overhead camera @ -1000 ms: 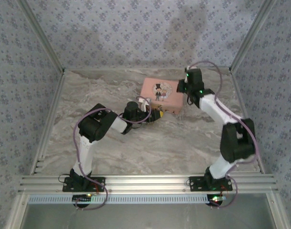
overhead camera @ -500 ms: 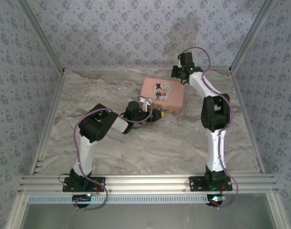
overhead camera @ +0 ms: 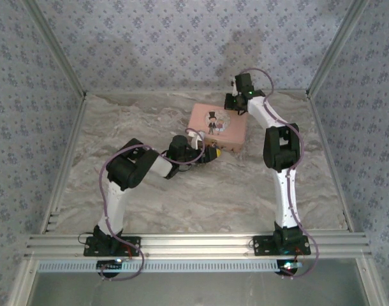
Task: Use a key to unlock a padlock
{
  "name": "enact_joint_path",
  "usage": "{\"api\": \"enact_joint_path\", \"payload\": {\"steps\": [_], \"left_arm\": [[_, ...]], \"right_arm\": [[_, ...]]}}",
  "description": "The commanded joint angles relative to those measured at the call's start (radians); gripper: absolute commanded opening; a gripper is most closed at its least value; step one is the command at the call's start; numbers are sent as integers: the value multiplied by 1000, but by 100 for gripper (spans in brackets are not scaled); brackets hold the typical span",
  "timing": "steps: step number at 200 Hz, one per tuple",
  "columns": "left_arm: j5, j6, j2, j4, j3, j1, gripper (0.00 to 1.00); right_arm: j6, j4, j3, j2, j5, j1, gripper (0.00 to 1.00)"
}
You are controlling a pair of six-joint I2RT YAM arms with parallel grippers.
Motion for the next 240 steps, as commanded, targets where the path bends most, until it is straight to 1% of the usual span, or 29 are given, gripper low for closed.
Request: {"api": "enact_joint_path", "payload": {"steps": [1,20,35,72,94,113,137,153,176,214,223,240], "left_arm": [[20,-38,58,-121,18,-8,49],[24,-45,67,-121,27,-8,45],[17,-55,72,-123,29,-8,45],[-21,-66,73,-107,15,-7,51],[-61,-62,69,-108,-4,-4,52],[-69,-61,69,-104,-13,-3,52],[-132,-56,55,-88,-43,-1,53],[-147,-53,52,-74,-46,-5,54],[-197,-45,36,-89,-59,-8,54],[-178,-70,47,-67,-54,-2,45],[-174,-78,53,-56,-55,-1,40],[-169,-89,60,-43,-62,0,38]], "right_arm": [[-7,-51,-58,-12,-35,10,0],[-20,-48,-68,-15,-39,15,0],[-28,-38,-87,-23,-45,20,0],[-40,-17,-142,-47,-70,25,0],[-51,-16,-163,-55,-79,27,0],[-56,-12,-174,-64,-90,29,0],[-72,-21,-176,-64,-94,36,0],[-80,-26,-178,-64,-95,41,0],[-82,-23,-192,-68,-95,45,0],[-82,-16,-206,-73,-92,52,0],[-83,-14,-208,-73,-90,53,0],[-85,-12,-212,-77,-89,55,0]]}}
